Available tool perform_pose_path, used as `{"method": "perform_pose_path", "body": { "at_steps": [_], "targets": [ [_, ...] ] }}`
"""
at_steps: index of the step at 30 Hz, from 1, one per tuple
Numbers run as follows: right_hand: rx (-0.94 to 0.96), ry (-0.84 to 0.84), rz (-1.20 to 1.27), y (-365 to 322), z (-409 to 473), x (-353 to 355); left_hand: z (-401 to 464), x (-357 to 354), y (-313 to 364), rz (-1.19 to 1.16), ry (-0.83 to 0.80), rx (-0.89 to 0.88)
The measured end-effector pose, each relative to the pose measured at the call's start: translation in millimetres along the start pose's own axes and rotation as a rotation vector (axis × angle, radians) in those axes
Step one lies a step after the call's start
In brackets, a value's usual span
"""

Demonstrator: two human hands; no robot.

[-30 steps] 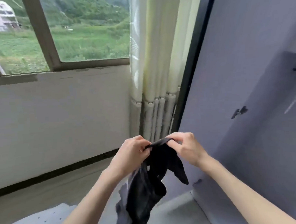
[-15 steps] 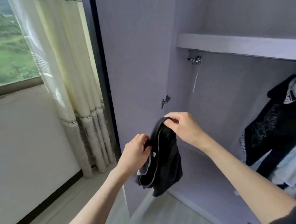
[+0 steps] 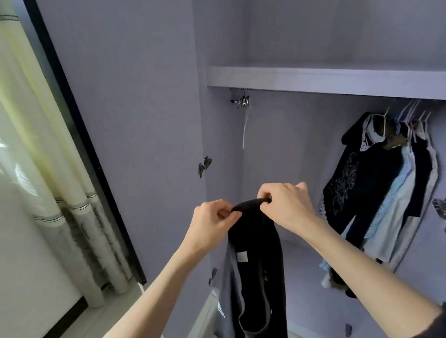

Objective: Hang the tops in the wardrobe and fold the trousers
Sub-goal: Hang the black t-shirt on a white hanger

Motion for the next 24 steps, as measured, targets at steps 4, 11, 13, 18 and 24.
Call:
{"method": "perform_pose_path", "body": {
  "at_steps": [4, 11, 13, 18, 24],
  "targets": [
    [-0.226, 0.026, 0.091, 47.0, -5.3, -6.2, 9.3, -1.5, 8.8, 0.02, 0.054, -0.014],
    [-0.303, 0.021, 0.189, 79.3, -8.5, -10.0, 20.0, -4.5, -16.4, 0.219, -0.011, 0.092],
    [-0.245, -0.01, 0.297, 67.4, -3.8, -12.6, 21.0, -16.9, -12.6, 0.346, -0.102, 0.037],
    [-0.135, -0.022, 0.416, 32.8, 10.8, -5.1, 16.3, -53.8, 25.8, 0.399, -0.166, -0.174],
    [-0.129, 0.043, 0.234, 66.3, 19.5, -6.0, 44.4, -19.5, 39.6, 0.288, 0.122, -0.104]
  ]
}}
Point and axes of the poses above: each hand's wrist, its own z-axis towards the middle knuckle, its own x-axis out of the back of the hand, y = z × x, the point moved 8 cm from there along z, towards the middle knuckle, and after that the axes turned 6 degrees about z, right-handed, at the moved point
